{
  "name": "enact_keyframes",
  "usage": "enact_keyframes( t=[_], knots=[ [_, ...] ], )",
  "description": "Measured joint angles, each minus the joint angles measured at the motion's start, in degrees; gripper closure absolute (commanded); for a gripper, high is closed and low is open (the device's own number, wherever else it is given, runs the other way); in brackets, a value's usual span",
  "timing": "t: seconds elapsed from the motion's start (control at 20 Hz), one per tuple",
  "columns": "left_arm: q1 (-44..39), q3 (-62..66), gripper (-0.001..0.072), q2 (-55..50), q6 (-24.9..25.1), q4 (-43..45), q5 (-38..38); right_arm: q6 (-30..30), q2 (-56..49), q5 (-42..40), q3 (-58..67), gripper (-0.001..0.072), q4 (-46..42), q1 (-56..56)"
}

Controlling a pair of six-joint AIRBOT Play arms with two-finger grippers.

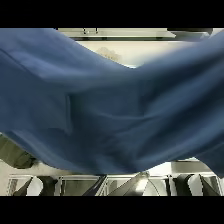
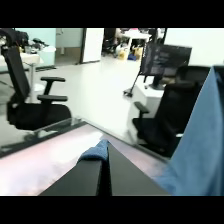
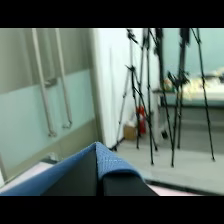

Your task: Fold the shirts.

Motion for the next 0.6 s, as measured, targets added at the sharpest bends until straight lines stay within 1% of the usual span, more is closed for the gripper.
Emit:
enact_keyframes(
  t=[0.1,0.2,0.4,0.5,0.6],
  knots=[
    [-5.0,-5.0,0.0686,-2.6,1.9,3.4,0.3,1.5,-1.7,-0.1,-2.4,0.0695,-5.2,2.9],
    [-11.8,-9.3,0.0686,-6.9,2.6,8.7,0.6,2.4,-4.1,-0.7,-7.1,0.0695,-10.6,7.2],
    [-23.6,-14.3,0.0687,-19.6,3.1,18.9,2.2,2.9,-11.0,-6.3,-19.6,0.0695,-18.8,15.3],
    [-27.1,-15.2,0.0687,-27.1,3.2,22.7,4.5,1.9,-16.1,-10.3,-24.6,0.0695,-20.7,18.0],
    [-28.8,-14.4,0.0695,-34.6,3.2,25.4,7.7,-0.9,-23.5,-13.9,-27.5,0.0695,-21.1,20.1]
  ],
)
